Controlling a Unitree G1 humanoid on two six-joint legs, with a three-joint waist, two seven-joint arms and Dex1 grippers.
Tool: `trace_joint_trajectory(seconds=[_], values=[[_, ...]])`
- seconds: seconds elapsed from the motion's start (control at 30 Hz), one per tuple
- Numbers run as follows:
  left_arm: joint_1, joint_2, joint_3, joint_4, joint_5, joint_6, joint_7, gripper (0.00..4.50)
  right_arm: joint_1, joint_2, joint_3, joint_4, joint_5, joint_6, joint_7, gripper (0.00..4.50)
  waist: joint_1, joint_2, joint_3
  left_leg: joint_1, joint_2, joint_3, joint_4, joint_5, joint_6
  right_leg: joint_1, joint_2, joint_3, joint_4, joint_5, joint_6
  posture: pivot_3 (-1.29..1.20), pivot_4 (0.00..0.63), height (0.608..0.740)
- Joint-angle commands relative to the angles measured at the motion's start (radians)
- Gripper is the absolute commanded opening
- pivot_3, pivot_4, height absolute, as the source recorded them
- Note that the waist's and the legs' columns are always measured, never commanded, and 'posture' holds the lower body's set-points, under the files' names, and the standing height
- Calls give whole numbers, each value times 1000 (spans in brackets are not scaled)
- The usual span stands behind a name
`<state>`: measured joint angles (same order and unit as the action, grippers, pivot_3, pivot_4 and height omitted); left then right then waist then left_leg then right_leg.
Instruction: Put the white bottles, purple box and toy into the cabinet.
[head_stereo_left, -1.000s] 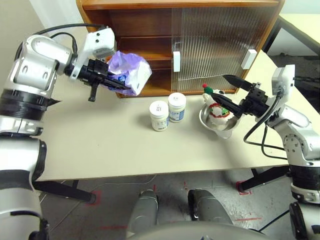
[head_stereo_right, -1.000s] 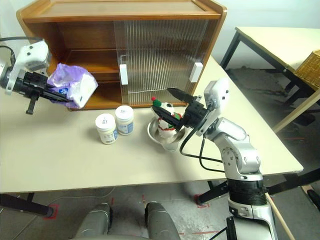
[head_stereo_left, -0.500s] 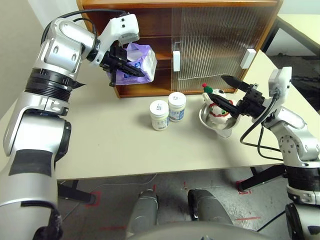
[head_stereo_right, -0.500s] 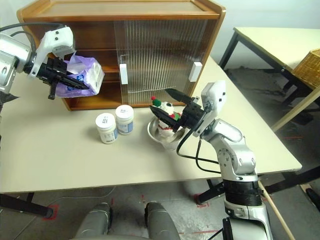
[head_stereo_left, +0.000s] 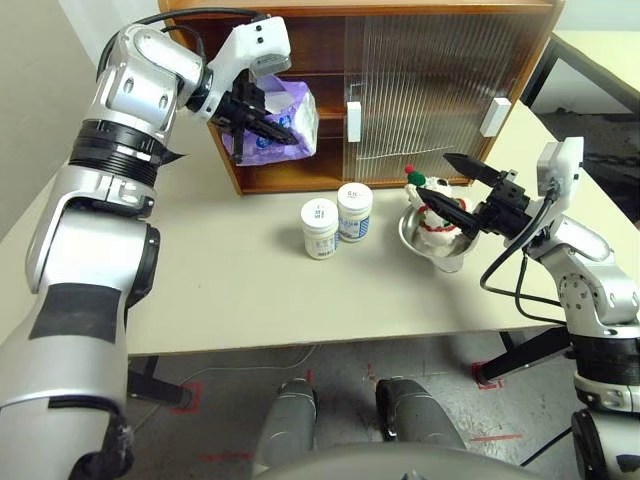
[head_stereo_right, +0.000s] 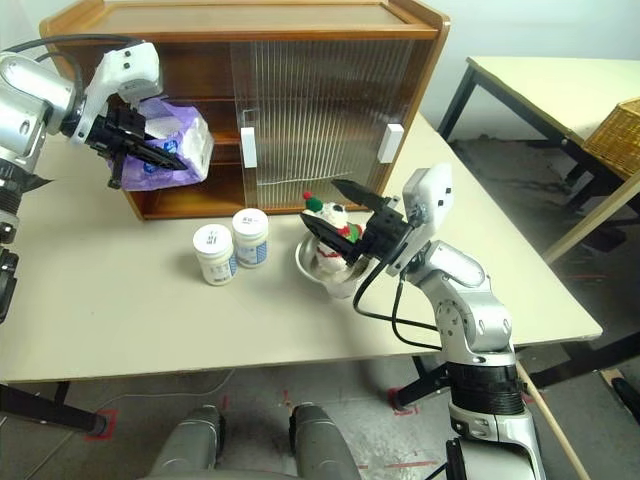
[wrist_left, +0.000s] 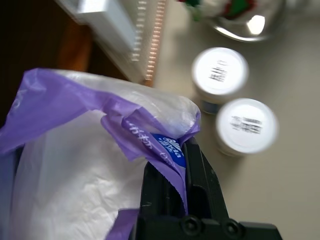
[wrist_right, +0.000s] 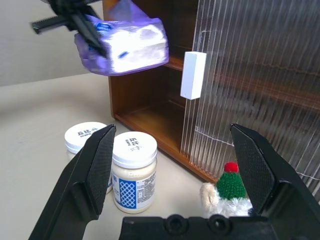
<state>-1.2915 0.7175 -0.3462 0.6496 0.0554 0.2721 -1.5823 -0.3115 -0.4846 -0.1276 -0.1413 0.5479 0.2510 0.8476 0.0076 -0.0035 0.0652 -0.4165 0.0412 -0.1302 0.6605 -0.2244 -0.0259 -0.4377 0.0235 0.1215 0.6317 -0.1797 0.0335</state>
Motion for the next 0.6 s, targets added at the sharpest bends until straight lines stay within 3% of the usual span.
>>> trace_joint_trajectory(seconds=[0.03,0.6], values=[[23,31,-35,-82,-39,36,-32,30,6,-6,5,-2,-9,1,2,4500,0,0,0,0,0,1,0,0,0,0,0,0,0,0,0,2,66,740],[-141,-85,-19,151,82,-123,100,30,0,2,14,9,-13,-3,1,4500,4,0,0,-1,0,0,1,0,0,0,-2,1,-1,-1,1,1,68,740]])
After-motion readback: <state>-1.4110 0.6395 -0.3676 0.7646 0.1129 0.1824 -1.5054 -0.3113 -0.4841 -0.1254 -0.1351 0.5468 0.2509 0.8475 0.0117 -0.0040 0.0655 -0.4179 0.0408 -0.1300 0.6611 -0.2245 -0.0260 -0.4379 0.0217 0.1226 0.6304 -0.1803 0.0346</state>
